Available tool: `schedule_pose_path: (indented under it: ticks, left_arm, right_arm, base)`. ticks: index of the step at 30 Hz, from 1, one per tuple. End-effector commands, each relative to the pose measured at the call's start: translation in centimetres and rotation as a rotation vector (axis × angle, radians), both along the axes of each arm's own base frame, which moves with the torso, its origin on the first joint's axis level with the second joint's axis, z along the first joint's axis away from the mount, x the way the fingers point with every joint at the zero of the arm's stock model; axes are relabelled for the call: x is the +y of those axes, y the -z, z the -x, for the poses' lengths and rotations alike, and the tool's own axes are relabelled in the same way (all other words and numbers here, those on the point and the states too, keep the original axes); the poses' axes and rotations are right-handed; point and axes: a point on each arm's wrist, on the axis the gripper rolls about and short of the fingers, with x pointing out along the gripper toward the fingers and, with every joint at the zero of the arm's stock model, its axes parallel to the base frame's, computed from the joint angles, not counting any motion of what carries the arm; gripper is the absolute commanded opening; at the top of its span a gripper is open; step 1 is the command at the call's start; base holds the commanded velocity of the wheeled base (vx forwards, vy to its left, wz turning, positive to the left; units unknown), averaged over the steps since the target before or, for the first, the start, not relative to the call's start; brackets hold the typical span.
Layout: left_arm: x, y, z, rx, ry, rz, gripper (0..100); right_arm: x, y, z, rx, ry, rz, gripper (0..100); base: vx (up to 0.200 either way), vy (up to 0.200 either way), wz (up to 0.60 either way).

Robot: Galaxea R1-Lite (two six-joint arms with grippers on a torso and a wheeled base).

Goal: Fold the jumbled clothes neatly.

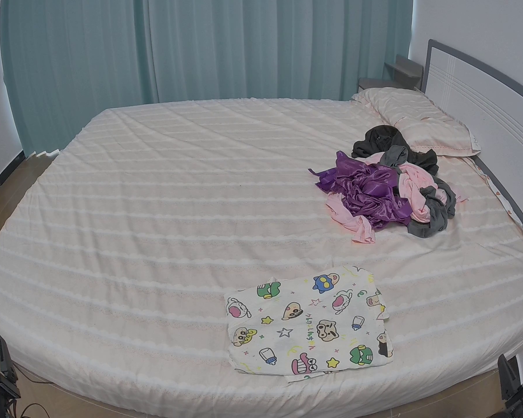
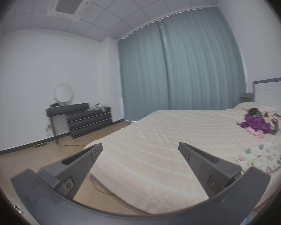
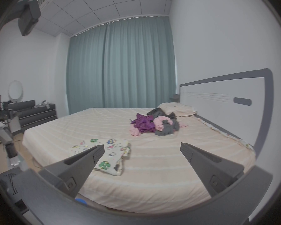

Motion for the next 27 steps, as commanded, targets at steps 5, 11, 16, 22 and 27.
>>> schedule_pose_path:
  ticks: [5,11,16,22,27]
  left_arm:
    - [-0.7,0.5,-0.6,0.044,0.348,-0.003,100]
    - [-1.0,0.4,-1.2,0.109,0.672,0.033,100]
    - [-0.7,0.4,-1.0,0.077,0.861,0.051,100]
    - [-0.6,0.5,-0.5,0.010,0.612,0.041,100]
    - [-0.5,0.7,0.1,-0.056,0.539,0.002,100]
  right_arm:
    - [0.6,0.2,0.2,-0.002,-0.274,-0.055,100]
    - [0.8,0.1,0.3,0.005,-0.380,-0.057,100]
    - [0.9,0.1,0.3,0.013,-0.447,-0.059,100]
    - [0.9,0.1,0.3,-0.001,-0.399,-0.055,100]
    - [0.4,0.0,0.1,-0.009,-0.159,-0.086,100]
  base:
    - [0.000,0.000,0.00]
    - [0.000,0.000,0.00]
    - [0.000,0.000,0.00]
    - [0.000,0.000,0.00]
    - [0.000,0.000,0.00]
